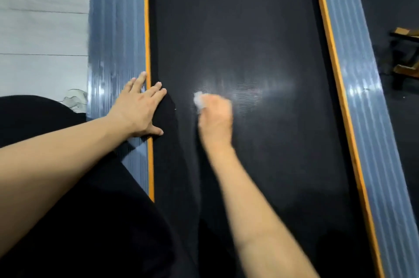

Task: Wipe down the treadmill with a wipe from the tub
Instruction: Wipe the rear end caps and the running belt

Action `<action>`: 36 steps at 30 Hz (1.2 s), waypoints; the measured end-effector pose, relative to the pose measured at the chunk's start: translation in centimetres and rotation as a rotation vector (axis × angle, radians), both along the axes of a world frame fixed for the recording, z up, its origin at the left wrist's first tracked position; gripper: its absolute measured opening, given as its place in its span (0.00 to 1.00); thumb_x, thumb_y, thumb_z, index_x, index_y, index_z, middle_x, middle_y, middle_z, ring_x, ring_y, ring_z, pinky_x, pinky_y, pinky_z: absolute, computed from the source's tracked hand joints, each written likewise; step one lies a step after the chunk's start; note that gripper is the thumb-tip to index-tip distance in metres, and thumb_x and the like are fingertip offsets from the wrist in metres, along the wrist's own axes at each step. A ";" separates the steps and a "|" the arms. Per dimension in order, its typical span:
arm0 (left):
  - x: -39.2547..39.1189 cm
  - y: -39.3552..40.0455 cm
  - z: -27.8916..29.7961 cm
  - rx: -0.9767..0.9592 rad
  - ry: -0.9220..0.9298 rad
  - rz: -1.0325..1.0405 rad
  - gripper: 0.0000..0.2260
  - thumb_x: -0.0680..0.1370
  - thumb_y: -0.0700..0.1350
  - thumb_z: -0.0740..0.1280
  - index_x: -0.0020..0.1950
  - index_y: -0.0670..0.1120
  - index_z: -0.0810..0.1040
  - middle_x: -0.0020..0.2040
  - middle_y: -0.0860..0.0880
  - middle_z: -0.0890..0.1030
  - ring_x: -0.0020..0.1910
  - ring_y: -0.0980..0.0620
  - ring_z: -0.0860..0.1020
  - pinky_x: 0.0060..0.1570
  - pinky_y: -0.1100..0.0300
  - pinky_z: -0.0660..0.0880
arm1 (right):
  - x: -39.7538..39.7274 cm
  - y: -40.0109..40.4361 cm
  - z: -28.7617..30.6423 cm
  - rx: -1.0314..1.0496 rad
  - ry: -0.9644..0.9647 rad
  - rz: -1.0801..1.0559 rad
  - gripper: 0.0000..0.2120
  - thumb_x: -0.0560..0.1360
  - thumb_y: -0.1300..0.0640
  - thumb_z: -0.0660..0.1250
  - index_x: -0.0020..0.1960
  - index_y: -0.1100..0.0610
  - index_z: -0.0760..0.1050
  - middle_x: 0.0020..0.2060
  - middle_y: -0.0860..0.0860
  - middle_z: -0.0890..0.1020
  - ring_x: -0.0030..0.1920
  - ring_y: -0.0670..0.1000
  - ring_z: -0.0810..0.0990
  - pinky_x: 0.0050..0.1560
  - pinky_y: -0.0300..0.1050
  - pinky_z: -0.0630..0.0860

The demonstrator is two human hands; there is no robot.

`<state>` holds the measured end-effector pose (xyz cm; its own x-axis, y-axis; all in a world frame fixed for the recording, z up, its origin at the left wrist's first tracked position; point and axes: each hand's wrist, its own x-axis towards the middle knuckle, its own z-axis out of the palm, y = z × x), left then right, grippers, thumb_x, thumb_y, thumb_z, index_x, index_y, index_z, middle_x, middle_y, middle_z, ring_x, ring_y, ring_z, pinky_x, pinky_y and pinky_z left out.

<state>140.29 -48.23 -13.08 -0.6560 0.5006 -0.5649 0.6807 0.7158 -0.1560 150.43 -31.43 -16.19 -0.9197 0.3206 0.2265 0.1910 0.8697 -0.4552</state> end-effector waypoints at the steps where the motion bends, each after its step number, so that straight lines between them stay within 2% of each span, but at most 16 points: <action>1: -0.1 -0.1 0.2 0.008 -0.018 -0.005 0.53 0.71 0.74 0.66 0.84 0.49 0.46 0.84 0.50 0.47 0.81 0.38 0.39 0.79 0.44 0.46 | -0.1 -2.3 -2.4 -0.068 0.035 0.020 0.11 0.80 0.63 0.61 0.49 0.61 0.83 0.43 0.55 0.82 0.45 0.59 0.80 0.48 0.53 0.75; 4: -0.2 -0.3 0.6 0.035 -0.054 0.009 0.52 0.71 0.72 0.68 0.84 0.49 0.47 0.84 0.47 0.42 0.81 0.39 0.38 0.79 0.46 0.45 | 0.2 -5.9 -3.9 -0.281 0.102 -0.050 0.08 0.79 0.64 0.67 0.56 0.59 0.83 0.50 0.52 0.82 0.52 0.50 0.75 0.54 0.47 0.75; 8: -0.1 0.0 0.8 0.082 -0.093 0.055 0.51 0.71 0.69 0.71 0.84 0.49 0.48 0.84 0.46 0.41 0.81 0.40 0.37 0.79 0.46 0.43 | -0.1 -4.9 -4.1 -0.227 0.090 -0.026 0.11 0.81 0.60 0.62 0.58 0.59 0.82 0.51 0.53 0.81 0.53 0.53 0.75 0.56 0.50 0.75; 10: -0.1 -0.1 1.0 0.095 -0.091 0.062 0.50 0.72 0.68 0.72 0.84 0.49 0.50 0.84 0.46 0.42 0.82 0.41 0.37 0.79 0.46 0.43 | -0.1 -5.4 -4.2 -0.163 0.030 0.023 0.14 0.79 0.61 0.60 0.59 0.60 0.81 0.53 0.54 0.81 0.53 0.56 0.77 0.60 0.51 0.73; 13: -0.2 -0.4 1.1 0.127 -0.104 0.070 0.48 0.72 0.67 0.72 0.83 0.49 0.53 0.84 0.45 0.44 0.82 0.41 0.38 0.79 0.46 0.44 | 0.3 -6.0 -4.2 -0.073 0.028 0.037 0.16 0.75 0.61 0.63 0.60 0.58 0.81 0.56 0.54 0.81 0.56 0.56 0.79 0.62 0.50 0.71; 16: -0.3 -0.5 1.1 0.155 -0.124 0.086 0.47 0.72 0.65 0.72 0.83 0.49 0.54 0.84 0.45 0.45 0.82 0.41 0.39 0.79 0.46 0.45 | 0.5 -5.9 -3.9 -0.039 0.017 -0.060 0.14 0.78 0.55 0.65 0.61 0.51 0.82 0.57 0.53 0.80 0.56 0.55 0.76 0.61 0.52 0.71; 19: -0.2 -0.5 1.1 0.180 -0.129 0.099 0.47 0.71 0.63 0.74 0.83 0.50 0.54 0.84 0.45 0.46 0.82 0.41 0.40 0.80 0.47 0.47 | 0.5 -6.9 -4.2 -0.037 -0.019 -0.109 0.13 0.77 0.59 0.68 0.60 0.50 0.82 0.53 0.52 0.79 0.51 0.57 0.75 0.59 0.56 0.72; 21: -0.3 -0.8 0.9 0.199 -0.129 0.101 0.47 0.71 0.62 0.74 0.83 0.50 0.54 0.84 0.45 0.47 0.82 0.41 0.41 0.80 0.46 0.48 | 0.3 -7.2 -4.4 -0.059 -0.018 -0.117 0.15 0.75 0.62 0.70 0.60 0.51 0.83 0.52 0.52 0.79 0.49 0.57 0.76 0.58 0.54 0.71; 25: -0.5 -1.1 0.5 0.219 -0.131 0.096 0.47 0.71 0.63 0.74 0.83 0.50 0.54 0.84 0.45 0.46 0.82 0.41 0.42 0.80 0.46 0.50 | 1.5 -4.6 -4.0 0.010 0.005 0.135 0.18 0.75 0.65 0.64 0.61 0.54 0.82 0.51 0.52 0.81 0.47 0.57 0.77 0.54 0.53 0.77; 27: -0.5 -1.2 0.5 0.223 -0.122 0.104 0.48 0.71 0.63 0.74 0.83 0.50 0.53 0.84 0.45 0.45 0.82 0.40 0.43 0.80 0.46 0.52 | 2.2 -0.9 -3.5 0.020 0.017 0.227 0.18 0.73 0.66 0.66 0.60 0.53 0.82 0.52 0.52 0.81 0.49 0.54 0.76 0.55 0.47 0.77; 28: -0.5 -1.3 0.5 0.222 -0.121 0.115 0.48 0.72 0.63 0.74 0.83 0.50 0.52 0.84 0.45 0.44 0.82 0.40 0.44 0.80 0.46 0.53 | 2.4 1.6 -3.3 0.029 0.024 0.195 0.18 0.73 0.65 0.66 0.59 0.53 0.83 0.51 0.51 0.82 0.50 0.53 0.76 0.55 0.43 0.76; 30: -0.4 -1.4 0.9 0.195 -0.088 0.081 0.46 0.73 0.63 0.72 0.83 0.49 0.53 0.84 0.45 0.45 0.82 0.39 0.46 0.79 0.46 0.54 | 3.0 7.7 -3.1 0.046 0.012 -0.048 0.14 0.74 0.62 0.64 0.54 0.52 0.85 0.48 0.51 0.84 0.49 0.54 0.78 0.51 0.42 0.75; 33: 1.9 0.1 1.6 0.222 0.036 -0.242 0.35 0.76 0.57 0.68 0.79 0.45 0.63 0.81 0.40 0.58 0.79 0.37 0.58 0.77 0.45 0.59 | 4.1 14.9 -3.4 0.052 -0.044 -0.533 0.11 0.77 0.63 0.65 0.52 0.54 0.85 0.48 0.56 0.83 0.47 0.62 0.78 0.49 0.52 0.78; 35: 4.9 1.4 1.7 0.235 -0.071 -0.391 0.30 0.78 0.52 0.63 0.78 0.44 0.65 0.77 0.39 0.65 0.74 0.37 0.66 0.73 0.45 0.65 | 3.2 14.9 -3.7 0.006 -0.007 -0.650 0.12 0.75 0.65 0.66 0.53 0.55 0.85 0.48 0.58 0.83 0.47 0.63 0.78 0.50 0.58 0.77; 36: 6.5 1.6 1.5 0.189 -0.173 -0.402 0.29 0.80 0.51 0.60 0.80 0.45 0.60 0.79 0.39 0.62 0.74 0.38 0.66 0.72 0.46 0.66 | 2.0 13.2 -3.8 0.001 0.030 -0.587 0.14 0.73 0.67 0.66 0.52 0.54 0.85 0.47 0.57 0.84 0.46 0.62 0.79 0.50 0.57 0.78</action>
